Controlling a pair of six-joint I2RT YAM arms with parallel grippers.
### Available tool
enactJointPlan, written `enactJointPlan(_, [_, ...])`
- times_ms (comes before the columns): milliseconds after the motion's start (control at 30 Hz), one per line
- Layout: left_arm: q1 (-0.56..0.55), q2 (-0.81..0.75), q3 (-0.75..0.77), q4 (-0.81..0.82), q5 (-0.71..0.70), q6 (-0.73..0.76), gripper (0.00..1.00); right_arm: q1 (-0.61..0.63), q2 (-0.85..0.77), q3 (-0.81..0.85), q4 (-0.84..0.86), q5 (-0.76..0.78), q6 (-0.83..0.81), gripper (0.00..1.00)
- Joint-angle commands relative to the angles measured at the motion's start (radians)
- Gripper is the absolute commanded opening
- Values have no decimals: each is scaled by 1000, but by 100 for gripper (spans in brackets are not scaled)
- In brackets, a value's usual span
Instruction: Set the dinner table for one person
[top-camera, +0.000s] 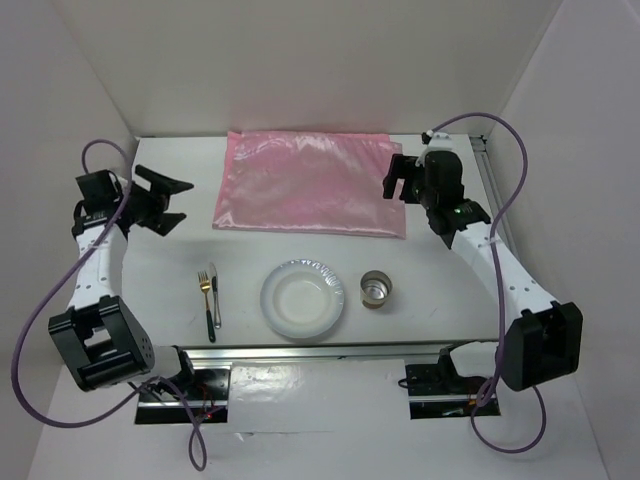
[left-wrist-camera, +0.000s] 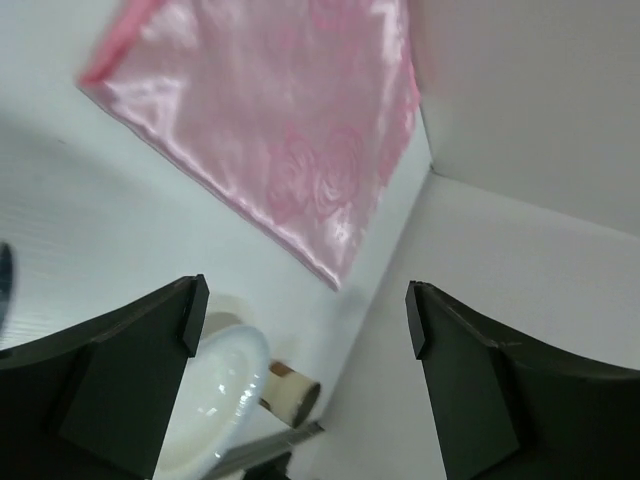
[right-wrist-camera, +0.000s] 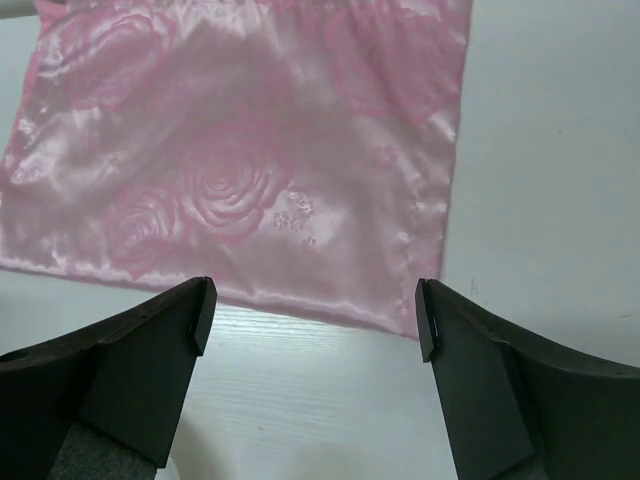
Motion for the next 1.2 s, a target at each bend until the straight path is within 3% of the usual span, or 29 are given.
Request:
enactJointPlan(0, [29, -27, 95, -80, -74, 142, 100, 8, -34, -11, -28, 4, 85, 93])
enactJointPlan(100, [-10, 0, 141, -68, -74, 215, 72, -25, 12, 70, -108, 26, 124, 86])
enactJointPlan(133, [-41, 37, 162, -112, -115, 242, 53, -45, 45, 108, -147, 6, 135, 71])
enactJointPlan(167, [-58, 63, 187, -143, -134, 271, 39, -56, 66, 125, -167, -8, 151, 64])
enactJointPlan(233, [-98, 150, 259, -220, -228, 323, 24, -99, 107, 148, -197, -58, 182, 44])
enactJointPlan(267, [-119, 177, 271, -237, -252, 340, 22, -116, 130, 148, -230, -88, 201, 40])
enactJointPlan(367, [-200, 267, 285, -263, -366, 349, 34, -189, 216, 129, -241, -239, 265, 36])
enactJointPlan(400, [-228, 293, 294, -275, -388, 349, 40, -200, 251, 118, -241, -296, 280, 44])
enactJointPlan(433, [-239, 319, 294, -287, -411, 331, 52, -212, 265, 105, -241, -322, 311, 54])
enactJointPlan(500, [-248, 394, 294, -287, -422, 331, 58, -235, 285, 55, -205, -368, 349, 72])
enactJointPlan(733, [-294, 520, 331, -296, -496, 322, 79, -260, 305, -102, -95, -434, 527, 73])
enactJointPlan(800, [-294, 560, 359, -306, -508, 322, 79, -269, 290, -172, -6, -456, 579, 72])
enactJointPlan(1167, [-303, 677, 425, -292, -513, 289, 73, -269, 351, -218, 100, -470, 715, 69])
